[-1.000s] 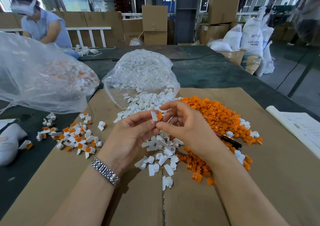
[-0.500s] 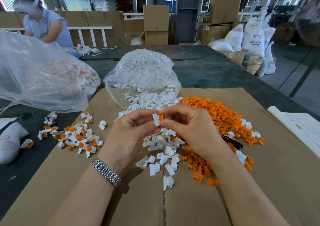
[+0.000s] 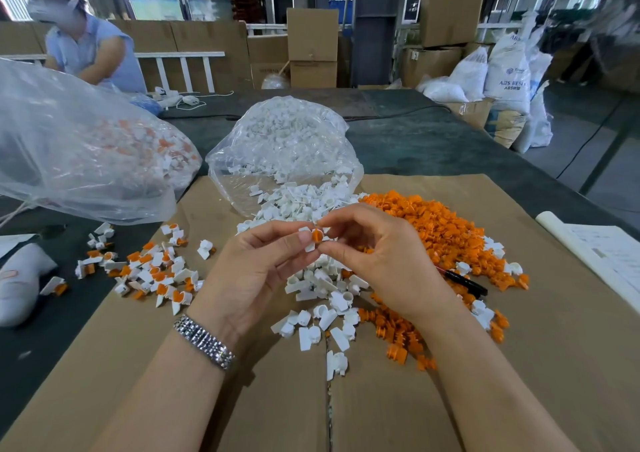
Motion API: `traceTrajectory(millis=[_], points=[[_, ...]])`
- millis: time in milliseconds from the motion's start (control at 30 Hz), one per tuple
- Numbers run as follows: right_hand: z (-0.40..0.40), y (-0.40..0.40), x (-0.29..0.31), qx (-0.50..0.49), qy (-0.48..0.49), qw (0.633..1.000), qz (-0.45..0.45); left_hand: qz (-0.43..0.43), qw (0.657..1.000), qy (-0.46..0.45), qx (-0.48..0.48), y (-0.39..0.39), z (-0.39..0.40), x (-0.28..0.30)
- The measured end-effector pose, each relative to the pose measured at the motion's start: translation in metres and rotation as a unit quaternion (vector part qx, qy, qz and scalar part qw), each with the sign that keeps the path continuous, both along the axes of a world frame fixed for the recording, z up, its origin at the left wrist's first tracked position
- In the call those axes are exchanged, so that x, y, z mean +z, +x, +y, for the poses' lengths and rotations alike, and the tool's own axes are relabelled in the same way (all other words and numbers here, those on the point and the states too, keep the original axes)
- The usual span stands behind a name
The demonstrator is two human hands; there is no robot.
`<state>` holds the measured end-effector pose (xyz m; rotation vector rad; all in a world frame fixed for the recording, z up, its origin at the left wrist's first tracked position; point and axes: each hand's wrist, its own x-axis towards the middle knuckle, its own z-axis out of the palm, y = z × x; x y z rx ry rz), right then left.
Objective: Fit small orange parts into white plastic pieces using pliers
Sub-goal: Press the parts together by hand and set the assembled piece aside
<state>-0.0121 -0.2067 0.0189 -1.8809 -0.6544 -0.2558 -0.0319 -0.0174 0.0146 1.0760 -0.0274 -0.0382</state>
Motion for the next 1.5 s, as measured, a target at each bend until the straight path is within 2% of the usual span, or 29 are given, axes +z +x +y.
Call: traceTrajectory(millis=[600,1033,1167,1300,1500], points=[[0.0019,-0.0016,0.0015,-0.005,-0.026,0.998,-0.063,0.027,0.999,0.046,0.009,-0.0019,0.0036,0.0013],[0.0041,-0.0009,-0.0008,-0.025,-0.033,0.997,-0.065,0.048,0.998,0.024,0.021,-0.0029,0.0004,0.0045],[0.0034,-0.0006,-0.0012,-0.026,-0.039,0.996,-0.074,0.040,0.998,0.049,-0.013,-0.0033,0.0041,0.0059],[0.0042,-0.0005,-0.0018,-0.023,-0.037,0.996,-0.074,0.040,0.998,0.042,-0.010,-0.0018,0.0038,0.0039],[0.0066,-0.0007,-0.0028,-0.020,-0.068,0.995,-0.071,0.026,0.997,0.077,0.000,-0.0006,0.0029,0.0016]])
